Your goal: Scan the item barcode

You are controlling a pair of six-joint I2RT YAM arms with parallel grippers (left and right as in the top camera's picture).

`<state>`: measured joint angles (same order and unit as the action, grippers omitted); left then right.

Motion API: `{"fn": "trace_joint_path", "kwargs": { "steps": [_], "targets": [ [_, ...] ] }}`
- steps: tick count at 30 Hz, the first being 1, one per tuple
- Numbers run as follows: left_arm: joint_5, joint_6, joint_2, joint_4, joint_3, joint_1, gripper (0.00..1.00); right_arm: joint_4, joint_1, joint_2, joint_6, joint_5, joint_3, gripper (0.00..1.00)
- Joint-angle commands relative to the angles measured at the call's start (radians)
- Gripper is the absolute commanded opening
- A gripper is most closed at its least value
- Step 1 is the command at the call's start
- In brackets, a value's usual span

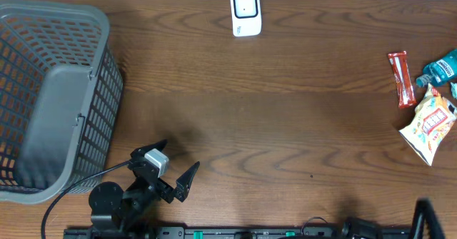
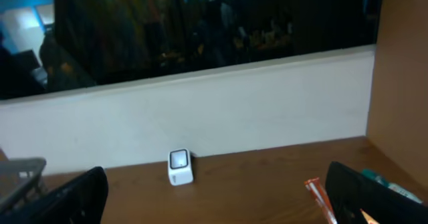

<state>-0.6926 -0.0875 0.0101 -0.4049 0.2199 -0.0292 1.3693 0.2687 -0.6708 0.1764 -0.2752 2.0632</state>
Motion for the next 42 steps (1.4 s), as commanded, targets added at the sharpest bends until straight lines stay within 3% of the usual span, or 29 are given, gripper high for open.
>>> {"fn": "trace_joint_path", "kwargs": {
  "steps": [1, 10, 26, 42],
  "targets": [
    [0.001, -0.017, -0.005, 0.0, 0.0, -0.003, 0.98, -0.005, -0.047, 0.027, -0.048, 0.038, -0.051, 0.99],
    [0.001, -0.017, -0.005, 0.0, 0.0, -0.003, 0.98, -0.285, -0.156, 0.202, -0.043, 0.082, -0.407, 0.99],
    [0.001, -0.017, -0.005, 0.0, 0.0, -0.003, 0.98, -0.945, -0.164, 0.581, 0.057, 0.082, -1.202, 0.99],
    [0.001, -0.017, -0.005, 0.0, 0.0, -0.003, 0.98, -1.402, -0.161, 0.666, 0.134, 0.082, -1.701, 0.99]
  ]
}}
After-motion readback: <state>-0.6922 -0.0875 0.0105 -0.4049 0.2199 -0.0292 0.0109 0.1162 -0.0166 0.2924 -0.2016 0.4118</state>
